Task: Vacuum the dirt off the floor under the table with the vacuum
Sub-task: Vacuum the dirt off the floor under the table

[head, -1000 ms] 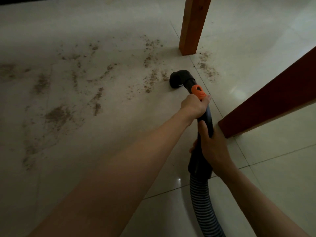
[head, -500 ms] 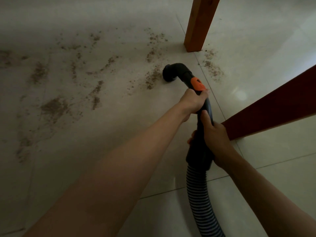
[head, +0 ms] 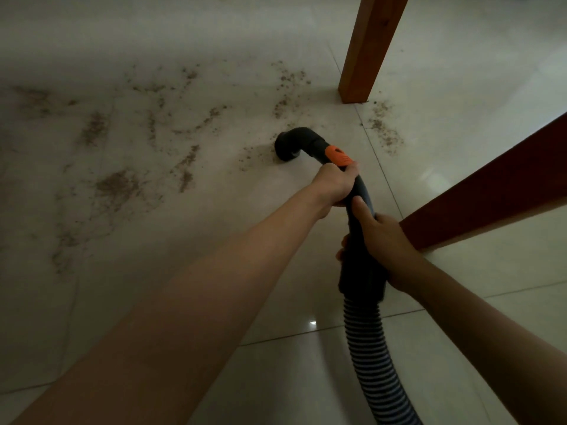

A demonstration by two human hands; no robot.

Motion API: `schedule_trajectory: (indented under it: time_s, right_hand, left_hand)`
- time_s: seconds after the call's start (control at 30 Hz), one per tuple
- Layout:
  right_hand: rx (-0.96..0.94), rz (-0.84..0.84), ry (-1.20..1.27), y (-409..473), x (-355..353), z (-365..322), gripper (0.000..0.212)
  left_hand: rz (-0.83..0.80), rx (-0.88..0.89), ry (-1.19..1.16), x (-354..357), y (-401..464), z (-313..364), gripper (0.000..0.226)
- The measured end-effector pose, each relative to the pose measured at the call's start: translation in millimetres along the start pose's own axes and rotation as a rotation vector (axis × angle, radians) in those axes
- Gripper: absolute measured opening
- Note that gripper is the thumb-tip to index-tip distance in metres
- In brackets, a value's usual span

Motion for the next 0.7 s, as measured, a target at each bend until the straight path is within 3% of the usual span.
schedule_trajectory:
  time_s: [0.43,0.7]
  right_hand:
    - [0.009,-0.001,-0.162,-14,19,-4,0.044]
    - [0.006,0.076,0.015,4,48,-10,0.043]
  left_hand:
    - [-0.022,-0.039,-0.112,-16,-17,-13,0.043]
    - [0.008,0.012,-0.110,-34,-10,-7,0.045]
Point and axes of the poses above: each hand's wrist, its own y-axis towards the middle knuckle, its own x-axis out of the palm, z = x × y, the point moved 6 cm from there along y, towards the middle knuckle, and after that the axes turned 14 degrees about -z, right-handed, at the moved point
